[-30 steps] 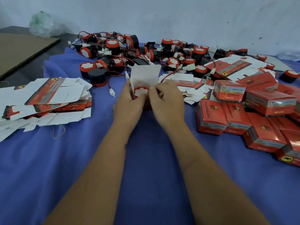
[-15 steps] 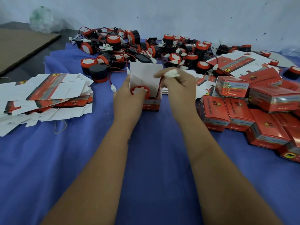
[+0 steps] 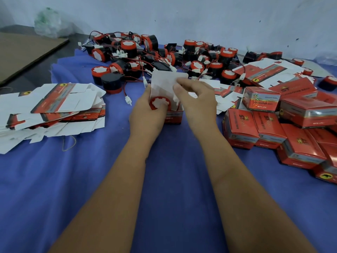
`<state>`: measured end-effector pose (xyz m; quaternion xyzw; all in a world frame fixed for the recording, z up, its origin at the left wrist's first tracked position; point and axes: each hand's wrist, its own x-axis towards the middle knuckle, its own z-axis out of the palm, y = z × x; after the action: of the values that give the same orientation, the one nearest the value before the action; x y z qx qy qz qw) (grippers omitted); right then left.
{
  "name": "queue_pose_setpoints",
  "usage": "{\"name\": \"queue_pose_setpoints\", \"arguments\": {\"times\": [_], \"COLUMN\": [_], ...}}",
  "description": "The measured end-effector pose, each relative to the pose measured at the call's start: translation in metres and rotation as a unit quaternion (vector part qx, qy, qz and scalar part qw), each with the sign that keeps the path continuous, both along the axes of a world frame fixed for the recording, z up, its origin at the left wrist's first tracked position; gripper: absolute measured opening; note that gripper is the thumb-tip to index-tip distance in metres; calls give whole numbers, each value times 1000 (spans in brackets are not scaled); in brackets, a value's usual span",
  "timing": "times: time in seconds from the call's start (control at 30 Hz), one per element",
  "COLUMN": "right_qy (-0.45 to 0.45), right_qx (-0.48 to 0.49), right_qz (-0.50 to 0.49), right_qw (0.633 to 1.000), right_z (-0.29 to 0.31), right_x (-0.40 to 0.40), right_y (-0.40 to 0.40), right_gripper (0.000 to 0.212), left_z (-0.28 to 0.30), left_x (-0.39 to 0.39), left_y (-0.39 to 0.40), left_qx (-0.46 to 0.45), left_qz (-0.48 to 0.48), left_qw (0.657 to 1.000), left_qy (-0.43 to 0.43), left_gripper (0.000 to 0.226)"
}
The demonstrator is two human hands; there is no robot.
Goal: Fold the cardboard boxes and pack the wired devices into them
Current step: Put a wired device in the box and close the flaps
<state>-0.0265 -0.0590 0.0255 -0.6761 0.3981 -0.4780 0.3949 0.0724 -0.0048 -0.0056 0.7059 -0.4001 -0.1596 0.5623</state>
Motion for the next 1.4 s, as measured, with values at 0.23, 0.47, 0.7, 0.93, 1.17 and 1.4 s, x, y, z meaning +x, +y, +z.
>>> {"name": "queue_pose_setpoints", "arguments": {"times": [0.23,0.47,0.7,0.93,1.17,1.4], "right_qy": [131,89,50,82,107,161], "right_qx": [-133,-147,-83,-125,-204,-251], "right_qz": [-47,-26,-2,-5,-49,-30], "right_qw": [981,985,995,989,972,954], "right_z": [-12,-15,-10,-8,-15,-16], "right_x": [1,2,-4,-5,-1,-10], "right_y": [-6,-10,-8,-10,-13,-20], "right_gripper": [25,24,36,23,28,24], "left_z": [2,1,-1,0,0,-1], "left_x": [-3,-3,-3,-2,-3,-5], "left_y": [2,2,2,1,0,1], "left_qx": [9,12,9,6,4,-10], "left_qz": [-13,-24,-33,-25,-26,-19], "left_qw": [1000,1000,999,1000,1000,1000], "left_qy": [-5,-3,6,15,13,14], "left_gripper": [66,66,62,67,65,55]}}
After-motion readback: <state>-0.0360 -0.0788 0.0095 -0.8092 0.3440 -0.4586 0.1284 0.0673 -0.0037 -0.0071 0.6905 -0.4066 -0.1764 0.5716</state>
